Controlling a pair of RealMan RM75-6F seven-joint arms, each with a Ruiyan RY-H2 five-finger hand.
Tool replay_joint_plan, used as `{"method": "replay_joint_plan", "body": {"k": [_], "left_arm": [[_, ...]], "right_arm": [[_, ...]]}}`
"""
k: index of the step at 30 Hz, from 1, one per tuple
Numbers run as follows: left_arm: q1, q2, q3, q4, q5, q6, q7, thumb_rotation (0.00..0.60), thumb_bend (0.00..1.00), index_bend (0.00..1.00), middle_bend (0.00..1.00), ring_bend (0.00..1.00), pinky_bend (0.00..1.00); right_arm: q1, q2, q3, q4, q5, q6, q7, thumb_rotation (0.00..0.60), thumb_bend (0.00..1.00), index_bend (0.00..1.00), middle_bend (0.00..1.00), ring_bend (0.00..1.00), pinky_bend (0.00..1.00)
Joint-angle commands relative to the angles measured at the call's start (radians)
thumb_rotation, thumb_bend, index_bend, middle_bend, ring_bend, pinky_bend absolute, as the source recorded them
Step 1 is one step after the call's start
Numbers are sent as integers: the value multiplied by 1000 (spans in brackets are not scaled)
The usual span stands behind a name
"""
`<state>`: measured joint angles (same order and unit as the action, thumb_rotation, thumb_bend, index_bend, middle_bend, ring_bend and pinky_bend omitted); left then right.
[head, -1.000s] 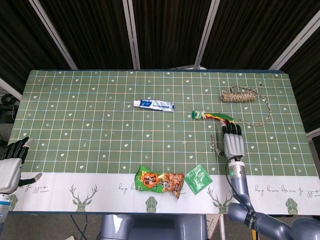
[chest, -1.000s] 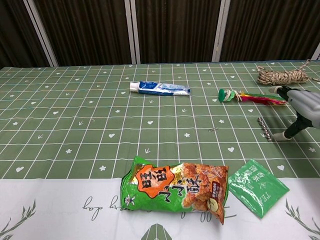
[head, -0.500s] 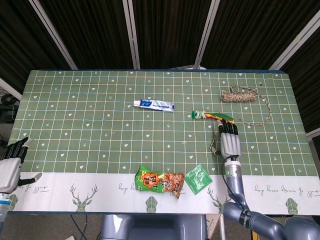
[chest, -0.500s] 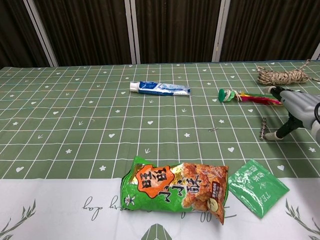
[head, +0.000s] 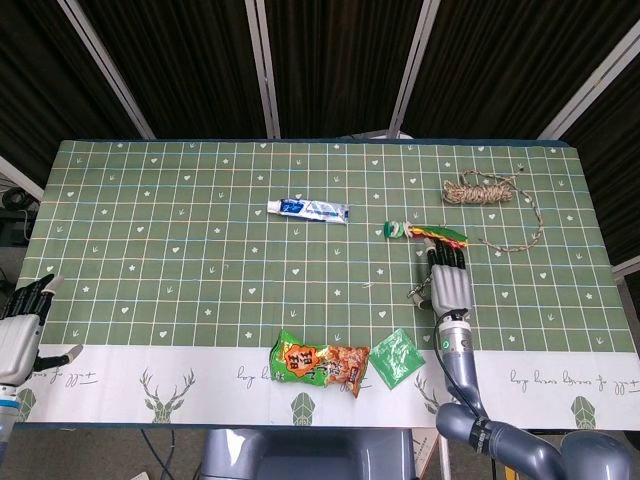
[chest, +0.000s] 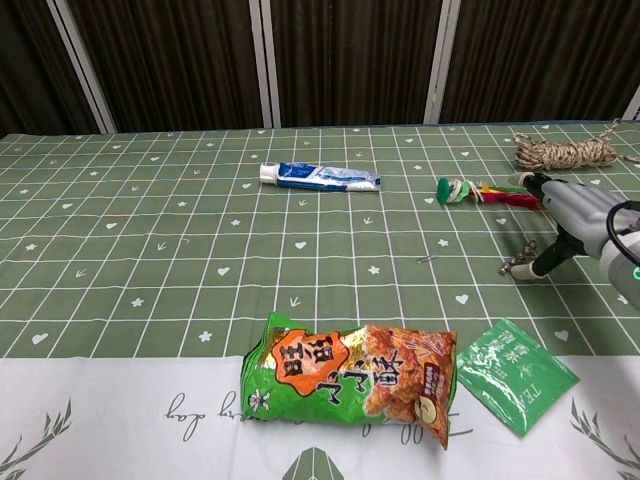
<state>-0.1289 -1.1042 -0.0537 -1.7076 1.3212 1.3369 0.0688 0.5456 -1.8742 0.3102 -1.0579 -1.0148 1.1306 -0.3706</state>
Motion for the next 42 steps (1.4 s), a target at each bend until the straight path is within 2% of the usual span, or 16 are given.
{"method": "replay_joint_plan", "body": {"k": [1, 20, 25, 28, 31, 35, 42], "left_arm": [[0, 0, 0, -1, -1, 0, -1, 600, 120, 0, 0, 0, 0], [-3, -1, -2, 1, -15, -8, 0, 600, 122, 0, 0, 0, 0], [-3, -2, -3, 2, -16, -6, 0, 600, 122, 0, 0, 0, 0], [-3, -2, -3, 2, -18, -8, 1, 600, 123, 0, 0, 0, 0], [-3, -1, -1, 1, -18, -9, 2, 600, 127, 0, 0, 0, 0], [-3, -1, -1, -3, -22, -11, 4, 600, 129, 0, 0, 0, 0], [-3, -5, 1, -6, -21, -8, 15, 600, 130, 0, 0, 0, 0]], "right_arm": [[5, -9, 3, 3, 3, -3, 0, 600, 87, 0, 0, 0, 32], [35, -45, 29, 36, 15, -17, 4, 600, 86, 0, 0, 0, 33], [33, -35, 15, 17, -5, -5, -3, 600, 85, 11, 0, 0, 33], [29, -13, 3, -14, -32, 10, -2, 600, 91, 81, 0, 0, 33], [25, 25, -13, -56, -67, 17, -2, 600, 121, 214, 15, 0, 33], [20, 108, -53, -121, -108, -24, 4, 600, 129, 369, 156, 0, 32], [22, 193, -89, -158, -145, -97, 68, 600, 141, 446, 209, 0, 32]]}}
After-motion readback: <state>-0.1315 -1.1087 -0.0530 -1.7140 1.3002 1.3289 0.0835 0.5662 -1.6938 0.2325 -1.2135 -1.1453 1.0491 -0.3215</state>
